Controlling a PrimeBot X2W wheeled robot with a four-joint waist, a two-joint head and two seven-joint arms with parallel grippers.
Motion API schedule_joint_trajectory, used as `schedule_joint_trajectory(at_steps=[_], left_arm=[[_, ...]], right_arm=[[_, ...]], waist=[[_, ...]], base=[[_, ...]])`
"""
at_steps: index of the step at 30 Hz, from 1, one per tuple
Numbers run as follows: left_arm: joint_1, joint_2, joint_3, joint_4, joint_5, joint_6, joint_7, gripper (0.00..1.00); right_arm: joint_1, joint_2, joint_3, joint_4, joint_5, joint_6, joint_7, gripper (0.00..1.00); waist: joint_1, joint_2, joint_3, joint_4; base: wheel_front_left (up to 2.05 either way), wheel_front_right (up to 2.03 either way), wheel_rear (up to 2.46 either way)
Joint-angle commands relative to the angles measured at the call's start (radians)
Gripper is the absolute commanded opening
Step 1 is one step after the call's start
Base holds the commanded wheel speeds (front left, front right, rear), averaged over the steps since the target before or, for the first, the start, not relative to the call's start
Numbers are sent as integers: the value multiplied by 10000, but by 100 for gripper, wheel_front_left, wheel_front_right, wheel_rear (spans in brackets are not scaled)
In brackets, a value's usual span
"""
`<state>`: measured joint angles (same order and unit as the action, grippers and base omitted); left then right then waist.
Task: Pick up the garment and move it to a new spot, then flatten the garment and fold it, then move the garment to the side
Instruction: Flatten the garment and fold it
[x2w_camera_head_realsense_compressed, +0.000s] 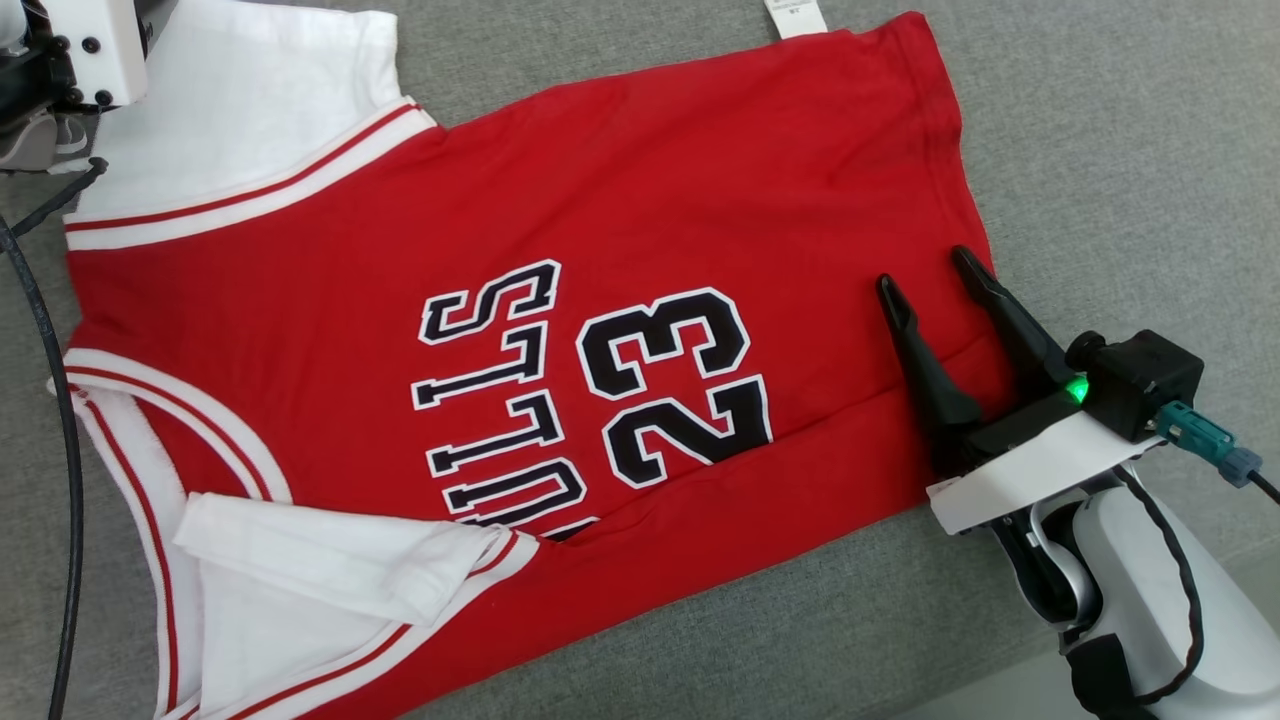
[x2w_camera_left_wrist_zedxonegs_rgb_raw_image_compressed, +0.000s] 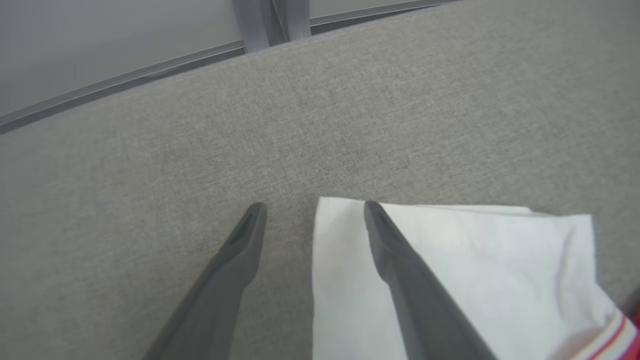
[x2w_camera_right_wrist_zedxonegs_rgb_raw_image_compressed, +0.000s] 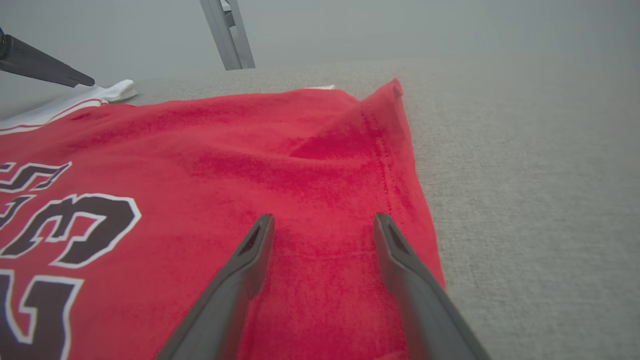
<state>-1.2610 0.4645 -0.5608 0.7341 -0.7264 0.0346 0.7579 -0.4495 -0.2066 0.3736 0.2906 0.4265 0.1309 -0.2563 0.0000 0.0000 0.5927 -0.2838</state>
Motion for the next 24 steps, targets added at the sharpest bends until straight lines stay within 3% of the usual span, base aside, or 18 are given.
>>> schedule_joint_trajectory(at_steps=[1, 2, 3, 4, 5, 8, 9, 10, 17, 24], left_arm=[[-177, 50, -64, 87, 102, -95, 65, 100], [-210, 83, -120, 155, 138, -115, 89, 98], [-250, 98, -135, 216, 136, -160, 118, 89], [-272, 90, -148, 271, 122, -186, 115, 58], [-270, 76, -176, 324, 113, -234, 143, 39], [-279, 92, -271, 442, 158, -335, 147, 32], [-272, 97, -274, 476, 144, -332, 113, 19], [-240, 107, -300, 513, 147, -369, 109, 0], [-65, 73, -277, 456, 35, -701, -435, 0], [107, -8, -196, 179, -282, -1023, -628, 0]], right_arm=[[-129, -61, 2, 17, 71, -3, -70, 100], [-149, -86, -4, 21, 87, -3, -81, 100], [-165, -101, -11, 23, 108, -3, -92, 100], [-175, -108, -24, 33, 119, -3, -102, 100], [-187, -113, -35, 47, 119, -3, -110, 100], [-224, -118, -18, 85, 119, -3, -108, 100], [-252, -106, 0, 88, 125, -3, -111, 100], [-281, -103, 24, 72, 136, -3, -114, 100], [-838, 1, -200, 247, 711, -3, 262, 100], [-2893, -229, -645, 1143, 1247, -1, 3939, 100]], waist=[[0, 0, 60, -89], [0, 0, 69, -110], [0, 0, 75, -123], [0, 0, 77, -130], [0, 0, 72, -134], [0, 0, 56, -156], [0, 0, 48, -162], [0, 0, 35, -160], [0, 0, -130, -14], [0, 0, -220, 211]], base=[[0, 0, 0], [0, 0, 0], [0, 0, 0], [0, 0, 0], [0, 0, 0], [0, 0, 0], [0, 0, 0], [0, 0, 0], [0, 0, 0], [0, 0, 0]])
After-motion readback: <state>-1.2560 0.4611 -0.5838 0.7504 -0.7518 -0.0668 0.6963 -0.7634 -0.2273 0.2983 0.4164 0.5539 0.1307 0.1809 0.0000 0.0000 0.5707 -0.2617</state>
